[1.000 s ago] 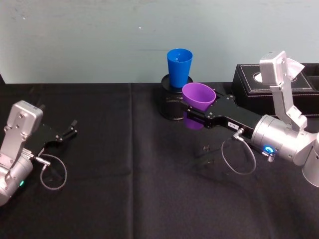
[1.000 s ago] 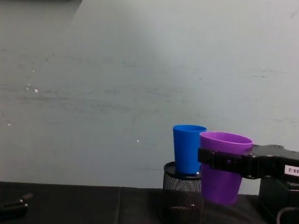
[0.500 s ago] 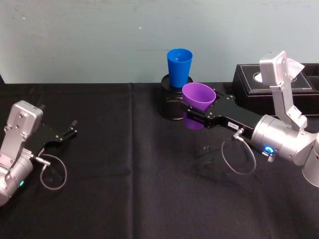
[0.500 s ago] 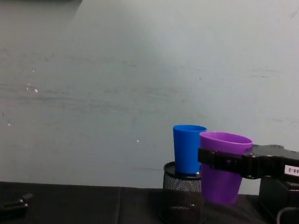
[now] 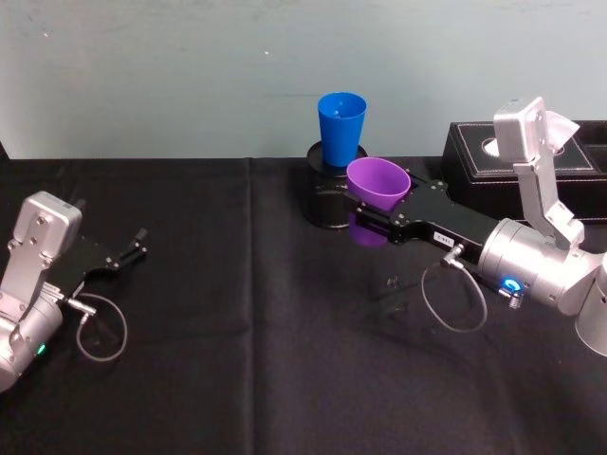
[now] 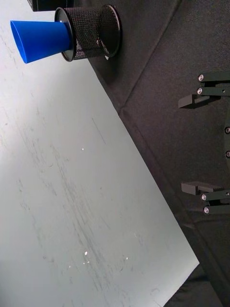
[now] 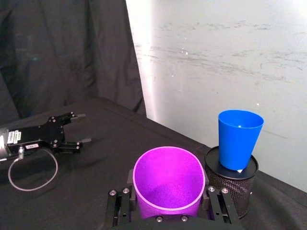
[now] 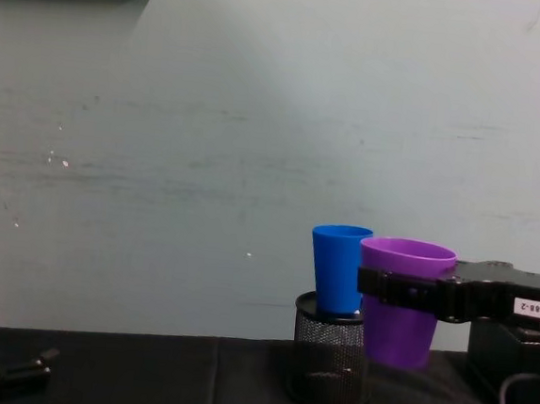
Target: Pick up one cup with a gripper and tap it against the other cup.
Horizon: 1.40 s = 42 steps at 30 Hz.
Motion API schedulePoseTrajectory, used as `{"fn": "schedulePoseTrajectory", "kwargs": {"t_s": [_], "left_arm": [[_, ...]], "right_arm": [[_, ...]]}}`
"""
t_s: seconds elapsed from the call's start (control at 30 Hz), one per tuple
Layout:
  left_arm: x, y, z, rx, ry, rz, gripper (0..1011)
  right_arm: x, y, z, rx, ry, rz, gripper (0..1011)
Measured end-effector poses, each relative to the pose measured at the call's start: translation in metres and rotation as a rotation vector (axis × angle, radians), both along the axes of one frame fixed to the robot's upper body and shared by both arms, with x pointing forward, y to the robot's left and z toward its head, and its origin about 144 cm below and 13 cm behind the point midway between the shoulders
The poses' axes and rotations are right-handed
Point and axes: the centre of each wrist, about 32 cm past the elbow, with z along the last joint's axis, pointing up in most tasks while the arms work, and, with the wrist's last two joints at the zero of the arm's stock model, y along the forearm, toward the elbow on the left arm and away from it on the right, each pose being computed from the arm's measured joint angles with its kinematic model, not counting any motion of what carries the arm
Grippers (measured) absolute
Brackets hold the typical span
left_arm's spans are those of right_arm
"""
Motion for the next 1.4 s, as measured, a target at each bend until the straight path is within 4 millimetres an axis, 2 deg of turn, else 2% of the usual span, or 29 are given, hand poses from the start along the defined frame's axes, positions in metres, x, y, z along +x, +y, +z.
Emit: {"fn": "schedulePoseTrajectory", "kwargs": {"t_s": [0.23, 0.67, 1.1, 1.4], "left_arm": [[0.000, 0.000, 0.000, 0.000, 0.000, 0.000, 1000], [0.000, 0.000, 0.000, 0.000, 0.000, 0.000, 1000], [0.000, 0.000, 0.000, 0.000, 0.000, 0.000, 1000], [0.000, 0.000, 0.000, 0.000, 0.000, 0.000, 1000]], "right_arm": [[0.007, 0.003, 0.004, -0.031, -0.007, 0.015, 721], [0.042, 0.018, 0.009, -0.052, -0.017, 0.005, 722], [0.079, 0.032, 0.003, -0.035, 0.052, -0.041, 722], [0.093, 0.039, 0.000, -0.044, 0.102, -0.057, 721]]}}
